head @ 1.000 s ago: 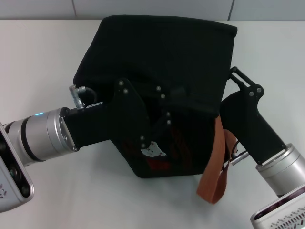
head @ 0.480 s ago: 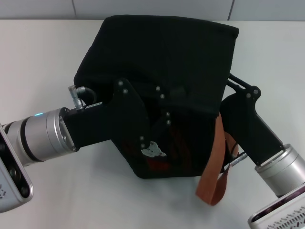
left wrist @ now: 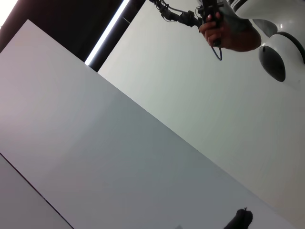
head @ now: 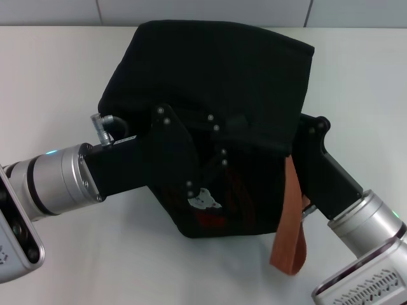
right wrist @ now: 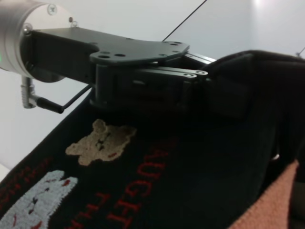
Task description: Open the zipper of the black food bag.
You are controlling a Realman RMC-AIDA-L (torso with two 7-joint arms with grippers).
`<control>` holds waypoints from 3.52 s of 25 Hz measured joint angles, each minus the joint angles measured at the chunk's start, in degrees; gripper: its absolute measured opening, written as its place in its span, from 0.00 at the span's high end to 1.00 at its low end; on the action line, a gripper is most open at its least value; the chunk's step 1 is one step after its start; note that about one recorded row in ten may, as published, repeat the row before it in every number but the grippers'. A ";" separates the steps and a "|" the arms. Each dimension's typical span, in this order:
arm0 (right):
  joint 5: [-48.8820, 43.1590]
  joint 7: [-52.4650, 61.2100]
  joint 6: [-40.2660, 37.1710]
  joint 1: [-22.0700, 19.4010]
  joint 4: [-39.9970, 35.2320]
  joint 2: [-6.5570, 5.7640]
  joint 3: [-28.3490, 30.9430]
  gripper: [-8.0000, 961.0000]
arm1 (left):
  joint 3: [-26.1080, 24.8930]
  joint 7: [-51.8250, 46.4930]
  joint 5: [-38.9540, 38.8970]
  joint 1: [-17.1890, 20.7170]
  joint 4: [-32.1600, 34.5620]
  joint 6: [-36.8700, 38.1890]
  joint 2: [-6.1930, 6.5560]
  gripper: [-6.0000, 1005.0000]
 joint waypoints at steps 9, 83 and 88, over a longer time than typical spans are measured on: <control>-0.03 -1.31 0.46 0.44 1.18 0.00 0.59 0.90 | 0.00 0.00 -0.09 -0.03 0.00 -0.01 0.00 0.90; -18.00 83.60 -6.77 6.98 -29.93 -0.47 -2.66 0.29 | -15.91 -41.63 3.93 16.16 5.19 -8.22 0.70 0.16; -17.42 83.48 -8.58 7.04 -31.07 -0.70 -3.05 0.29 | -10.88 -48.80 3.92 19.35 14.49 -3.87 1.04 0.16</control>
